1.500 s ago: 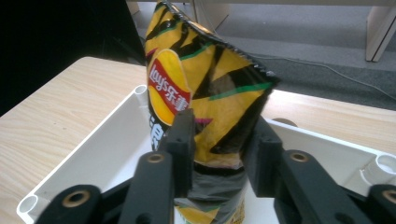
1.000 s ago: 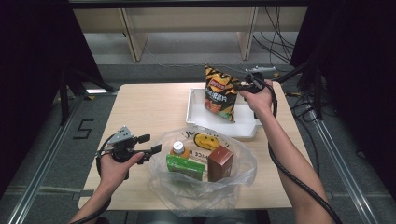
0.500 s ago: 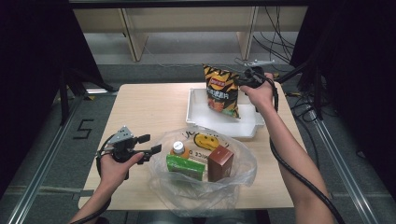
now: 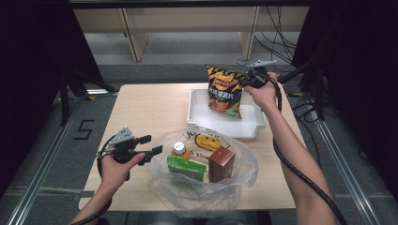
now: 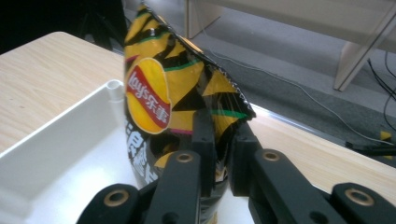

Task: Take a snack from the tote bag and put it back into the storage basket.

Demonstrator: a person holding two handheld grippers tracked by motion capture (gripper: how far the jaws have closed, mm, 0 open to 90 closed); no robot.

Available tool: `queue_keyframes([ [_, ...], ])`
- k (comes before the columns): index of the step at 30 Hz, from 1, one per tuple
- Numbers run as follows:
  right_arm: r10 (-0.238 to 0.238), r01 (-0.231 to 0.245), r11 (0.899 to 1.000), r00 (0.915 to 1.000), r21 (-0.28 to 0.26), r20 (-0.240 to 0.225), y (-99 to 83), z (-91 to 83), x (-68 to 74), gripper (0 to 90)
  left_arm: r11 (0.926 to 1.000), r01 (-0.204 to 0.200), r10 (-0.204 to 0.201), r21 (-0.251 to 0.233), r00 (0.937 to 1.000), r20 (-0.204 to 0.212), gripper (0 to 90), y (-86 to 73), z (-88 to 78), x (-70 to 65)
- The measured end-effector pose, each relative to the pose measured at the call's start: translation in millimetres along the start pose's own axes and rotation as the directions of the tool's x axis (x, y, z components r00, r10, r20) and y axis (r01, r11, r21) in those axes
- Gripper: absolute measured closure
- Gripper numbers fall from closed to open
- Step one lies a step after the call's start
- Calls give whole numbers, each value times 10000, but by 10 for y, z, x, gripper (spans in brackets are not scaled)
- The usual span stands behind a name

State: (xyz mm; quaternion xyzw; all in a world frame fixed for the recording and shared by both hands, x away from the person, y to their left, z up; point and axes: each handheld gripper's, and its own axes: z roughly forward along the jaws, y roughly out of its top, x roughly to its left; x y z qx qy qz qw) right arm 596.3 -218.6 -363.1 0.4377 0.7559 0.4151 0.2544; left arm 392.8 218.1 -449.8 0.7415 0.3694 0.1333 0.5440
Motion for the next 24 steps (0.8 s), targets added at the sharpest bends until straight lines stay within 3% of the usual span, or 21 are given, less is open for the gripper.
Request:
queue_keyframes([
  [3, -173, 174, 9998, 9996, -54, 214, -21, 10, -55, 804, 10000, -21, 21, 4, 10000, 2, 278, 0, 1, 1],
  [5, 55, -61, 9997, 9996, 224, 269, -24, -4, -58, 786, 10000, -49, 49, 7, 10000, 22, 278, 1, 4, 3],
  [6, -165, 166, 9999, 9993, -22, 322, -35, 20, -89, 778, 10000, -20, 20, 11, 10000, 32, 278, 0, 5, 0],
  [13, 288, -275, 9994, 9974, -196, 660, -37, 20, -54, 712, 10000, 20, -20, 7, 10000, 4, 278, -1, 2, -3],
  [16, 567, -571, 9984, 9965, 37, 620, -28, -12, -29, 659, 10000, 35, -35, -53, 10000, 21, 278, 1, -1, -2],
  [21, 767, -744, 9965, 9950, -379, 642, -49, -27, -11, 586, 10000, 57, -56, -66, 10000, 26, 278, 1, -1, 0],
  [23, 1099, -1092, 9939, 9918, -138, 647, -47, -60, 17, 568, 9999, 137, -137, -34, 9999, -21, 278, 3, -1, -12],
  [24, 977, -965, 9951, 9928, -211, 693, -51, -63, 6, 557, 9999, 103, -103, -28, 9999, -7, 278, 5, -1, -14],
])
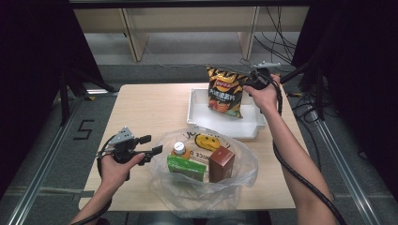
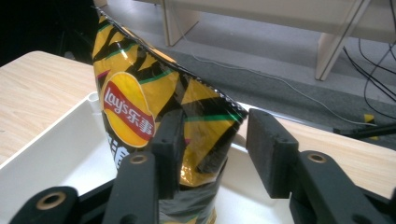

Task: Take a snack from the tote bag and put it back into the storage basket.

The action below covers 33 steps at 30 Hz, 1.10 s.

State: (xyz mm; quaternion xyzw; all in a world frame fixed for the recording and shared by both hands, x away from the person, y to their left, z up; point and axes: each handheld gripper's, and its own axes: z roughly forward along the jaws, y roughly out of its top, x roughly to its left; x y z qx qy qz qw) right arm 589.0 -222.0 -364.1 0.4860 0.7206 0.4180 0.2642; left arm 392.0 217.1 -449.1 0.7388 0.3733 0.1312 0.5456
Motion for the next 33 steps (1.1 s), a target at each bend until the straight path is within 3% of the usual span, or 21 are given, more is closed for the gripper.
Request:
queue_keyframes([
  [4, 418, -418, 9991, 9991, -38, 34, -25, -42, 35, 505, 10000, 7, -7, -13, 10000, -20, 278, 1, -2, -1],
  [5, 325, -323, 9993, 9994, -209, 98, -41, -40, 31, 497, 10000, 26, -26, -22, 10000, -24, 278, 0, -2, 0],
  [6, 522, -522, 9986, 9986, 8, 80, -47, -63, 47, 488, 10000, 19, -20, -15, 10000, -23, 278, 0, -1, 2],
  [7, 462, -462, 9989, 9989, -111, -12, -63, -61, 43, 480, 10000, 18, -18, -15, 10000, -15, 278, 0, 0, 2],
  [10, 856, -856, 9963, 9963, 73, -4, -111, -64, 56, 467, 10000, 1, -1, 8, 10000, 2, 278, 0, 1, -4],
  [11, 680, -679, 9976, 9976, 161, -90, -124, -59, 28, 467, 10000, 3, -3, 0, 10000, 11, 278, 1, 1, -5],
  [15, 866, -856, 9955, 9960, 408, -239, -170, -54, 28, 470, 10000, -29, 29, 0, 10000, 11, 278, 3, 2, 3],
  [17, 459, -446, 9984, 9983, 347, -364, -194, -27, 14, 469, 10000, 18, -18, -36, 10000, 52, 278, 0, 12, 6],
  [18, 677, -654, 9964, 9969, 546, -400, -195, -26, 40, 469, 10000, -28, 29, -21, 10000, 60, 278, 1, 12, 5],
  [19, 778, -759, 9958, 9963, 502, -371, -209, -6, 63, 474, 9999, -112, 112, 21, 9999, 24, 278, 5, 6, 1],
  [20, 578, -555, 9963, 9978, 662, -328, -203, -5, 50, 482, 10000, -34, 34, 10, 10000, 29, 278, 3, 7, -4],
  [22, 899, -868, 9932, 9952, 775, -376, -220, 23, 77, 508, 9999, -113, 113, 12, 9999, 59, 278, 4, 2, 0],
  [25, 1000, -959, 9911, 9941, 919, -417, -251, 54, 92, 547, 10000, -71, 71, -24, 10000, 12, 278, 3, -6, 8],
  [29, 832, -776, 9920, 9951, 996, -535, -280, 74, 86, 628, 10000, 21, -21, -32, 10000, 1, 278, 1, -4, 6],
  [30, 1143, -1075, 9879, 9918, 1117, -568, -286, 74, 110, 632, 10000, -79, 79, -21, 10000, 40, 278, 3, -4, 9],
  [31, 1130, -1059, 9880, 9919, 1126, -586, -287, 82, 110, 632, 10000, 54, -54, -30, 10000, -11, 278, 1, -3, 0],
  [33, 902, -833, 9905, 9942, 1096, -593, -285, 96, 96, 629, 10000, -83, 84, -38, 9999, 96, 278, 5, -4, 8],
])
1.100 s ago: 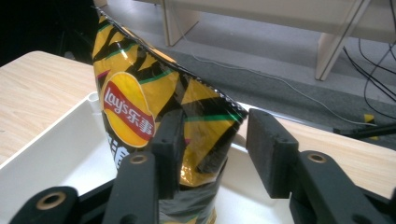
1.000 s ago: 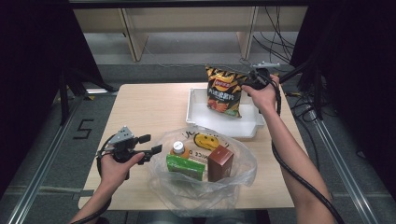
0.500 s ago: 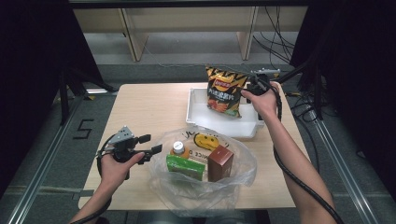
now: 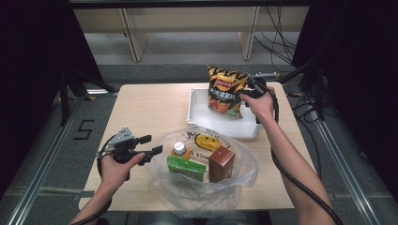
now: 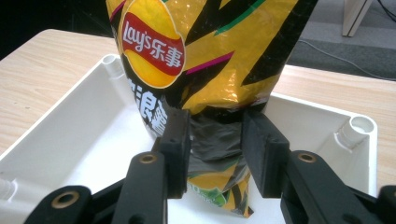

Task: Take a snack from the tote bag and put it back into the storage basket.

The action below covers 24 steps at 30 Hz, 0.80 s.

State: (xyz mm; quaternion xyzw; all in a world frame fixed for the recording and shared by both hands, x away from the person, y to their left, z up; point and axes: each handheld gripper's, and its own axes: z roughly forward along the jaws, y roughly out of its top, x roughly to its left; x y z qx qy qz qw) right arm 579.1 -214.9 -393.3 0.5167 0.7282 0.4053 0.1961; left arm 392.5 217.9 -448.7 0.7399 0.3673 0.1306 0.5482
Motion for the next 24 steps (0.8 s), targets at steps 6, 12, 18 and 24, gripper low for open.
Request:
queue_keyframes([
  [6, -327, 328, 9995, 9994, -33, 142, 25, 38, 4, 629, 10000, 16, -16, 15, 10000, -57, 278, -5, -4, 1],
  [12, -459, 458, 9989, 9979, 52, 465, 39, 43, 39, 626, 9999, 143, -143, 31, 9999, -22, 277, -13, 11, -6],
  [18, -606, 603, 9981, 9972, 79, 439, 45, 14, 34, 612, 9998, 185, -185, 41, 9998, -47, 277, -13, 10, -4],
  [24, -433, 436, 9990, 9986, -92, 319, 51, -92, 81, 580, 10000, 76, -76, 16, 10000, 21, 277, -9, 8, -1],
])
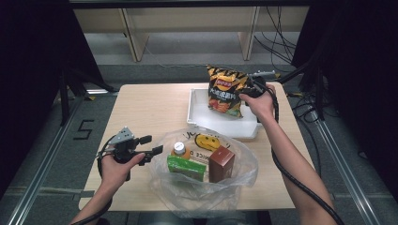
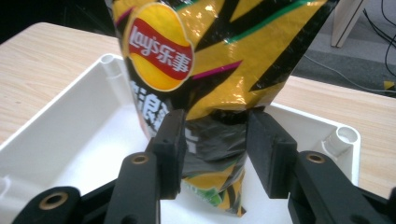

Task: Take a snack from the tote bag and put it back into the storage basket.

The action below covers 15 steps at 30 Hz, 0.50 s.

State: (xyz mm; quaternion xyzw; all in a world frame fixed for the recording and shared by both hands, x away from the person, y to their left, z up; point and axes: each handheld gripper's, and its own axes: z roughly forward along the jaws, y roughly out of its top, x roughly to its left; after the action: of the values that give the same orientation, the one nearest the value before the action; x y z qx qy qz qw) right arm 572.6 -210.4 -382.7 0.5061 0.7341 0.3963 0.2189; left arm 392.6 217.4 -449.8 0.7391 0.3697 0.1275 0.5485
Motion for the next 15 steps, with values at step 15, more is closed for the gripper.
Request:
queue_keyframes([
  [15, 79, -74, 9999, 9991, 139, -410, -55, -289, 102, 579, 9998, 74, -73, -170, 10000, 23, 278, 20, -17, -18],
])
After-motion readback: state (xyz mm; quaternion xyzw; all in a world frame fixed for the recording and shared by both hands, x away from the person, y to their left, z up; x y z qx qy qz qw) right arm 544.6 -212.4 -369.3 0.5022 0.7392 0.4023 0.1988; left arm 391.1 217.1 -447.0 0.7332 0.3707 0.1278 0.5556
